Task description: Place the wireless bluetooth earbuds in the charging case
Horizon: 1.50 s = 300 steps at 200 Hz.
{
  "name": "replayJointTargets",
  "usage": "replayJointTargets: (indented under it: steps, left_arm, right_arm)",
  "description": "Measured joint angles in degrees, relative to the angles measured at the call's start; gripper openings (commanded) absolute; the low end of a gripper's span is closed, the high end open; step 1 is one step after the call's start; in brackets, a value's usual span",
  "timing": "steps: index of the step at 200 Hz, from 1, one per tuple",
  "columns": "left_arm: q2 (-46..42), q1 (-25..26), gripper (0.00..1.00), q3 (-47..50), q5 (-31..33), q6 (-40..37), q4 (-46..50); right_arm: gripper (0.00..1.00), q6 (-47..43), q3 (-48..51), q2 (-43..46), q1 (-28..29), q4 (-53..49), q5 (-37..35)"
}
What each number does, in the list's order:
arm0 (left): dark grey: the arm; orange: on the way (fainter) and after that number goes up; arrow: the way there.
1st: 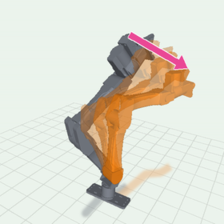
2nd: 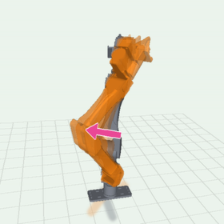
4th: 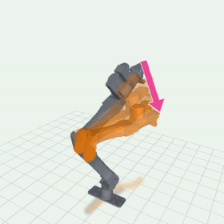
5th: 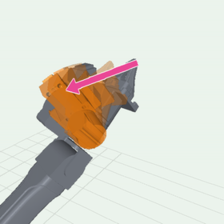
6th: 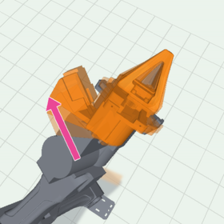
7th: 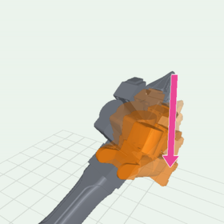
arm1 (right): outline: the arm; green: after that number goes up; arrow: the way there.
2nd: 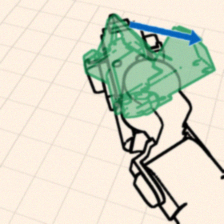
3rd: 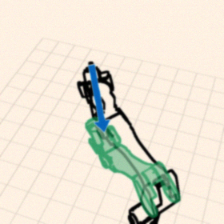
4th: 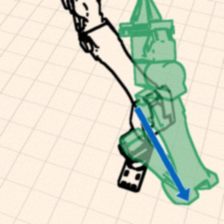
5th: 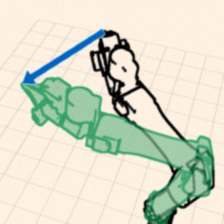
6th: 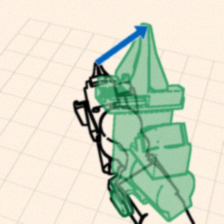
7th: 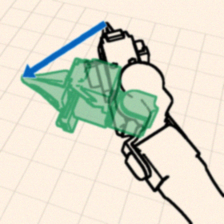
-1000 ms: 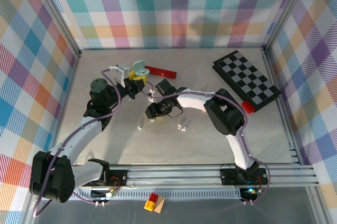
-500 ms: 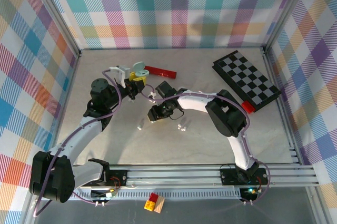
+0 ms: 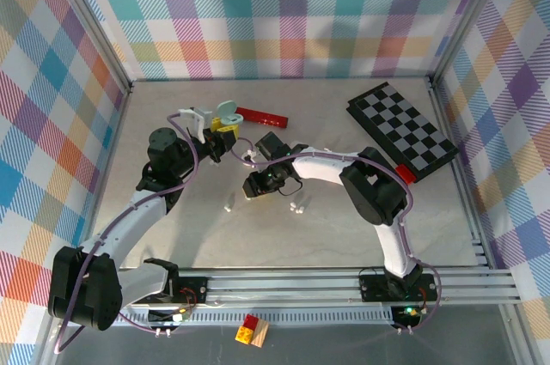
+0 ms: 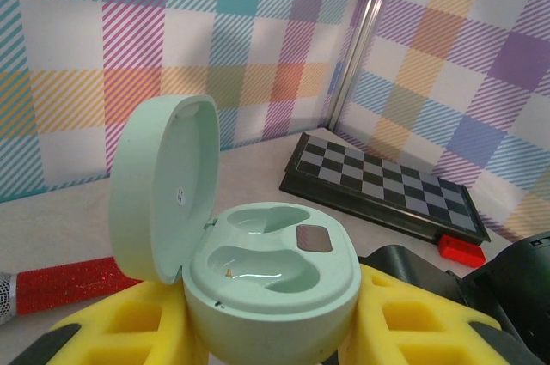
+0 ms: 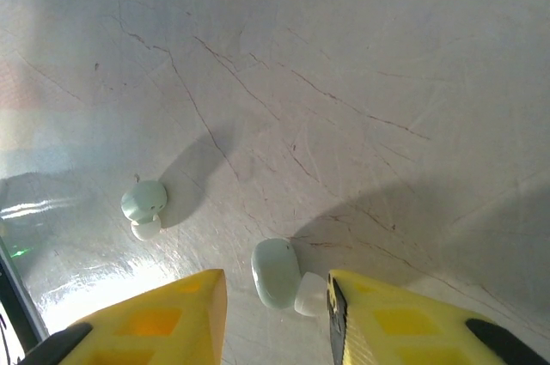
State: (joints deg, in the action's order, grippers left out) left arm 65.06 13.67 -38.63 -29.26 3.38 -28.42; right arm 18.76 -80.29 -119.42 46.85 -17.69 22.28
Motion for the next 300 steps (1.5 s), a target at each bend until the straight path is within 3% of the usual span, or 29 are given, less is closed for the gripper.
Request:
replayJointTargets:
  steps: [51,238,300]
  left_arm:
    - [-0.4,0.0,0.35,0.0,0.0,-0.2,0.5]
    - [-0.5,0.0,0.35,0.0,0.0,-0.2,0.5]
    - [-0.5,0.0,0.35,0.0,0.0,-0.2,0.5]
  right_arm:
    - [0.26,0.0,0.1,0.0,0.0,0.0,-0.6]
    - [0.2,0.0,0.7,-1.3,0.0,-0.1,-0.1]
    - [0.06,0.1,0.7,-1.3,0.0,-0.1,0.8]
